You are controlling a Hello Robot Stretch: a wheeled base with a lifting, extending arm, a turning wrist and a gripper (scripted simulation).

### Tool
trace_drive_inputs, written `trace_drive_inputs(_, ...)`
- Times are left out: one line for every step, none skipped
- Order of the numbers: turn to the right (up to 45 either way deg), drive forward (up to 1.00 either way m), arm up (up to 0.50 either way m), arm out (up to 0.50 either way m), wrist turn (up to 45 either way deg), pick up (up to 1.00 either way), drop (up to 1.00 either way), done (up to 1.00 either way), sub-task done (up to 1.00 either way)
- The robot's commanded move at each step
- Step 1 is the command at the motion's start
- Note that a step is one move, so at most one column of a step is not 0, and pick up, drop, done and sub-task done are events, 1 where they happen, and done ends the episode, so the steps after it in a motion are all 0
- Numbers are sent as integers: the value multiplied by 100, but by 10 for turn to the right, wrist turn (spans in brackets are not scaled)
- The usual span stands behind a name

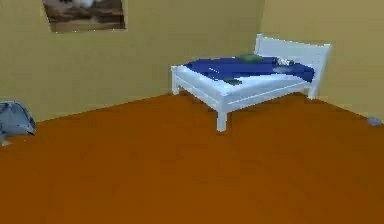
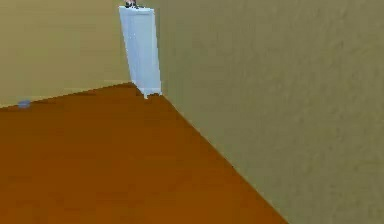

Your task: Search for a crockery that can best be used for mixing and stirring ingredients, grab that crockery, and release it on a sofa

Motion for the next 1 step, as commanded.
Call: trace_drive_inputs(-450, 0, 0, 0, 0, 0, 0, 0, 0)
